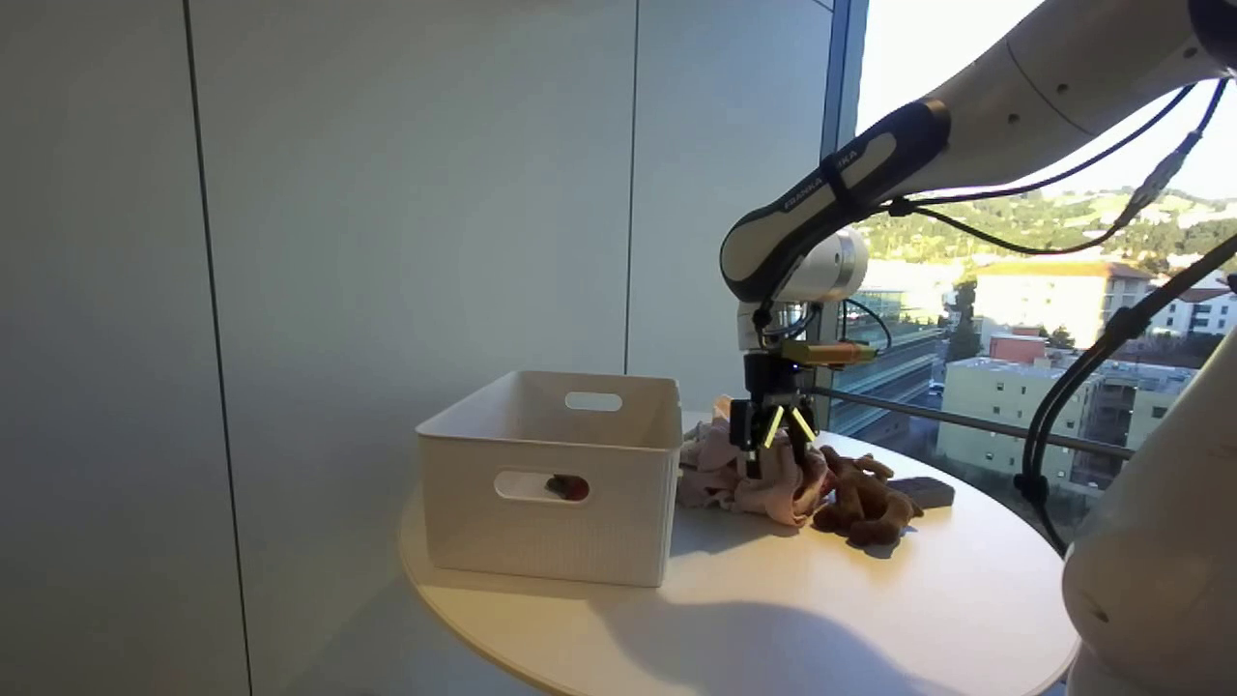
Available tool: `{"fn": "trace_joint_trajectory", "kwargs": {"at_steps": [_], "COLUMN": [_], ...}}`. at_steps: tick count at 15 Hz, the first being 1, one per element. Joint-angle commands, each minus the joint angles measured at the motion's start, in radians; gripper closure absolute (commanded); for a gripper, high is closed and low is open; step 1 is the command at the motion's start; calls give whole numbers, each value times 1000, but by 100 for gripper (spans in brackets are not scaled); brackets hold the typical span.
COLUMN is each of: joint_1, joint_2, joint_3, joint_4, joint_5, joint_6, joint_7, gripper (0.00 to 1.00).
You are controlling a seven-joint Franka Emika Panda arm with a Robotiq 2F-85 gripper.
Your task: Put the plush toy and the clothing into the basket
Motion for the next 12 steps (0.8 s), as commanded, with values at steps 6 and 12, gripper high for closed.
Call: {"fn": "trace_joint_trajectory", "kwargs": {"at_steps": [6, 12], "joint_1": [-57, -98], "joint_2": [394, 571], "joint_3": [-36, -40], "joint_4": [325, 464], "joint_5": [44, 88], "joint_6": [61, -45], "joint_7": [103, 98], "gripper": [0, 40]}}
